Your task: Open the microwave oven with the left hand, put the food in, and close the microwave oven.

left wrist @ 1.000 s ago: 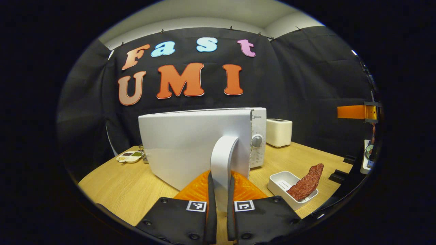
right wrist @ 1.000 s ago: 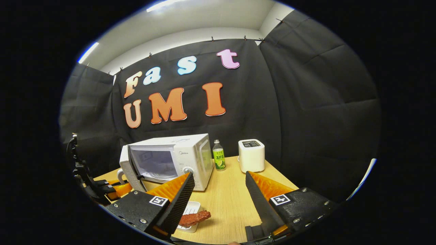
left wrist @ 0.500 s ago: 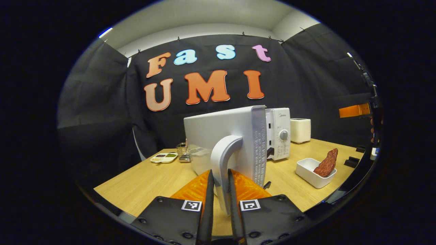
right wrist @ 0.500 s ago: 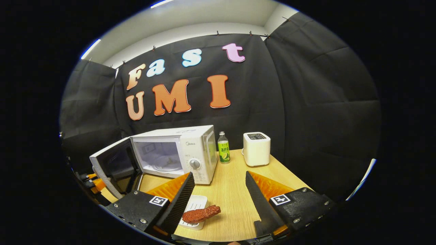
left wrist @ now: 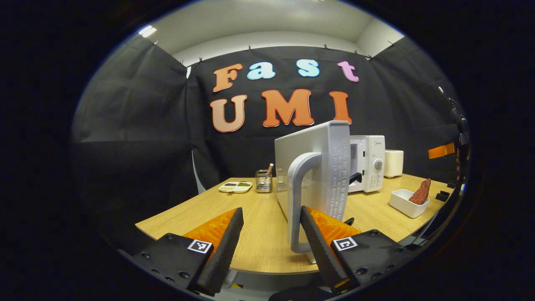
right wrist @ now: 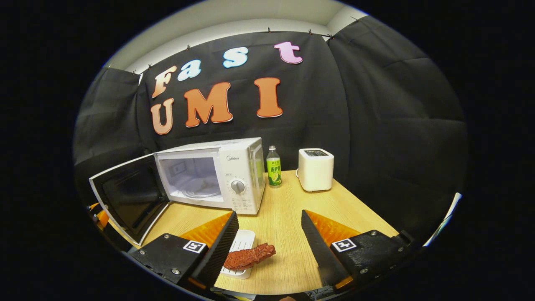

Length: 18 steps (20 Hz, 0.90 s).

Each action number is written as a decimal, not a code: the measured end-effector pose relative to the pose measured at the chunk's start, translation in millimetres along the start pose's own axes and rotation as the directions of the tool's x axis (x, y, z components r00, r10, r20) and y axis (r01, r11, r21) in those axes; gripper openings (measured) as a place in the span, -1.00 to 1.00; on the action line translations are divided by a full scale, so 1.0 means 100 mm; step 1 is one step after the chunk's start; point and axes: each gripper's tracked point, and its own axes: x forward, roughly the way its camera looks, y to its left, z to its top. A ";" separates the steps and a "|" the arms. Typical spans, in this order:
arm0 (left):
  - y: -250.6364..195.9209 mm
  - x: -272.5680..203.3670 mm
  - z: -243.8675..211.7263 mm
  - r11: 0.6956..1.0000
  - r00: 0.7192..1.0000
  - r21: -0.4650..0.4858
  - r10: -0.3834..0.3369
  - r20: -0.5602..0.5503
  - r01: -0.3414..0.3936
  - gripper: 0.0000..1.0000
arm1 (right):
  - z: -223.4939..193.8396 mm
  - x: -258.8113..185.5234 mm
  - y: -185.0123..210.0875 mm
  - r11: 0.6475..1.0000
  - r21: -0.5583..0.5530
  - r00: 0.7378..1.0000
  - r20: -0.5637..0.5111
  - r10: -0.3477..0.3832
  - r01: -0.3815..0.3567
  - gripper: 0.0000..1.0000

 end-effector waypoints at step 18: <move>1.44 0.04 -0.07 0.980 0.982 -0.059 0.187 -0.029 -0.189 0.72 | -0.75 0.32 -0.02 0.995 0.046 0.973 -0.216 -0.082 0.094 0.88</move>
